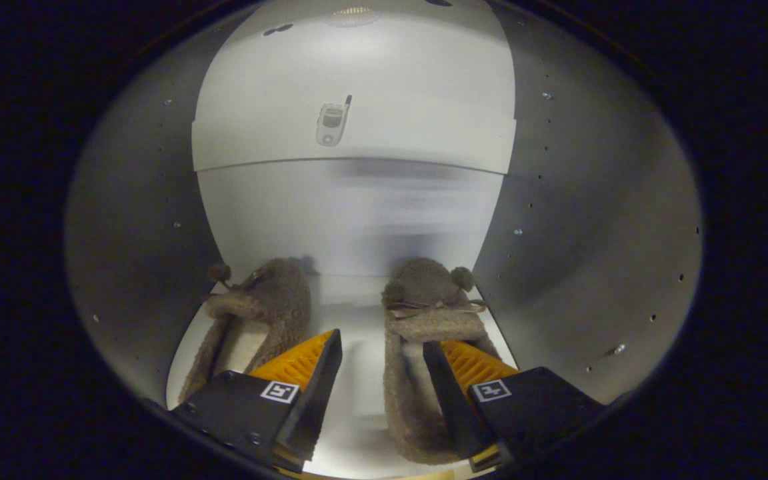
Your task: Open the shoe cabinet door, grab the shoes and put them into the shoe cabinet, then close the shoe cabinet door.
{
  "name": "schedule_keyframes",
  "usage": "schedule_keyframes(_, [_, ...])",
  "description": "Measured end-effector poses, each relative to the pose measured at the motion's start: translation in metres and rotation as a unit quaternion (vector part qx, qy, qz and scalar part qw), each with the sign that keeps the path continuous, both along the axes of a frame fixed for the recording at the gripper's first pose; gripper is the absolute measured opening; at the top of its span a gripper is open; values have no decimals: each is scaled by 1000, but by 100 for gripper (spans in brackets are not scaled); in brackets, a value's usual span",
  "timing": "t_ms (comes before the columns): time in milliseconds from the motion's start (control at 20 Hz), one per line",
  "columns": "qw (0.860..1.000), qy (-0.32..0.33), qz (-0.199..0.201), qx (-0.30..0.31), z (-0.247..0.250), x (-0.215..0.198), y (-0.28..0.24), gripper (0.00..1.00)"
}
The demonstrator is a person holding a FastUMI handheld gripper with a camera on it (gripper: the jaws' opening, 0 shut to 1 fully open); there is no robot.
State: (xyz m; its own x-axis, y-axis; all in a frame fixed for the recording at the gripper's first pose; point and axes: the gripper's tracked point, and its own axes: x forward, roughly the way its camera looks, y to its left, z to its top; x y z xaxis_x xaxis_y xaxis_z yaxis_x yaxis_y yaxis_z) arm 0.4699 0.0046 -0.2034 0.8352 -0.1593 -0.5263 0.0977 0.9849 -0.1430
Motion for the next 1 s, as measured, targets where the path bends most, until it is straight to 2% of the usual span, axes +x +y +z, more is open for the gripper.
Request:
schedule_keyframes(200, [1000, -16, -7, 10, 16, -26, 1, 86])
schedule_keyframes(450, [998, -59, 6, 17, 60, -81, 14, 92])
schedule_keyframes(1000, [985, -156, 61, 34, 156, -283, 53, 96])
